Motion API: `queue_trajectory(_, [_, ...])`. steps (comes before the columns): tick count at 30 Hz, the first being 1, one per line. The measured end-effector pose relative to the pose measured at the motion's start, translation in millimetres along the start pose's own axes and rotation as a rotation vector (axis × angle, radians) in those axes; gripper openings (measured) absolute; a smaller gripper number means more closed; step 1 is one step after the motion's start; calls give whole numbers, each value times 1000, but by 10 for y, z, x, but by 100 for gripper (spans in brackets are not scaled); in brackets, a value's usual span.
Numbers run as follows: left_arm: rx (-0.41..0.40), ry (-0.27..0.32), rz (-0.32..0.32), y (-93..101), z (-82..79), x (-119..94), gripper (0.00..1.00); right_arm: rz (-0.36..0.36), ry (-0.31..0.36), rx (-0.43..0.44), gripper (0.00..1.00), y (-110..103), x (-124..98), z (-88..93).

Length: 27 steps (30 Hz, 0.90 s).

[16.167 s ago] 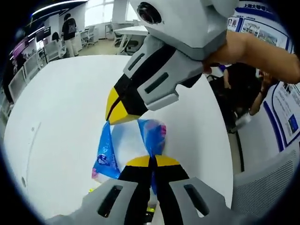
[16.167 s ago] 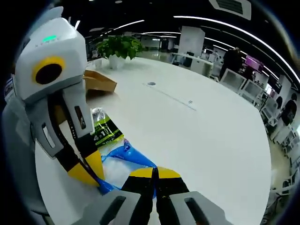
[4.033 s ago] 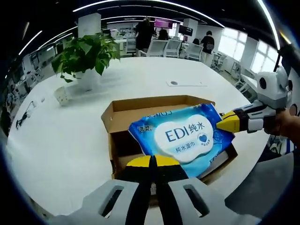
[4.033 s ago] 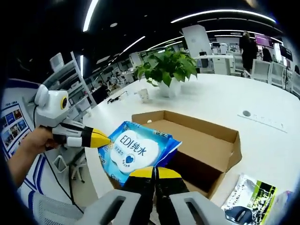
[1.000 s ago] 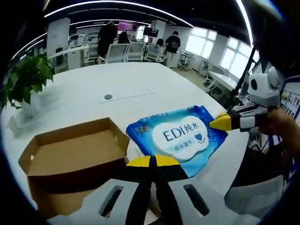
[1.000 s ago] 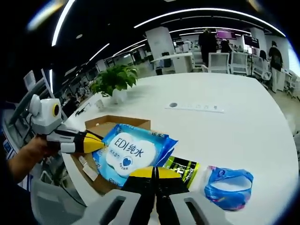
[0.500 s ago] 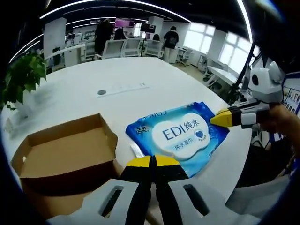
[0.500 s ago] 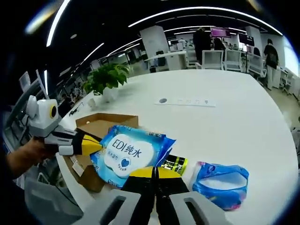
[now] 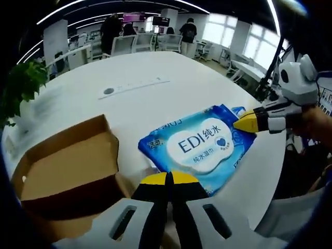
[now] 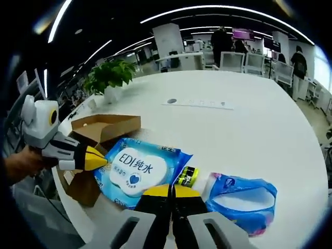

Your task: Operate the shoe box by opening the lid, removing the specified soft item, and placing it in the target area until the item is outside and the box remains undamaged.

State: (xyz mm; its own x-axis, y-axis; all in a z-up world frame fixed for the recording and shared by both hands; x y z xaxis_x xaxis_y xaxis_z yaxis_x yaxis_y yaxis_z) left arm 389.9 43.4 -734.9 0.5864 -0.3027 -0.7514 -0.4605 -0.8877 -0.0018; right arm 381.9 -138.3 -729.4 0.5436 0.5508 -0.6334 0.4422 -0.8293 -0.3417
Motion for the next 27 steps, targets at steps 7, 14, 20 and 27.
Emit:
queue_trajectory(7, [76, -25, -16, 25, 32, 105, 0, 2, -12, -4, 0, 77, 77, 80])
queue_trajectory(14, [151, -44, -38, 40, 75, 187, 0, -9, -6, 16, 0, 123, 155, 160])
queue_trajectory(20, [219, -59, -57, 44, 114, 252, 0, -5, -24, -5, 0, 140, 226, 210])
queue_trajectory(27, [298, -70, -71, 66, 144, 309, 0, 0, -44, -14, 0, 175, 288, 261])
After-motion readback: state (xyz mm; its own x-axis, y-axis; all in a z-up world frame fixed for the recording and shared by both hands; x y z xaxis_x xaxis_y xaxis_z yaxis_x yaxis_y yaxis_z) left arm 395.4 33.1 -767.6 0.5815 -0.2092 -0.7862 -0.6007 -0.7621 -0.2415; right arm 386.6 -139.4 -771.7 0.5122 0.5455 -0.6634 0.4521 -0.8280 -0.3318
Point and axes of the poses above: the point that each gripper's makers call its tool centre point, and the gripper's own axes: x roughly forward along the fingers, y roughly to its right, z roughly out of its underside, the point moved 5 cm from there along -x, roughly backward along the fingers, and after that the axes turned 11 degrees about -z, right-handed, at the moved point
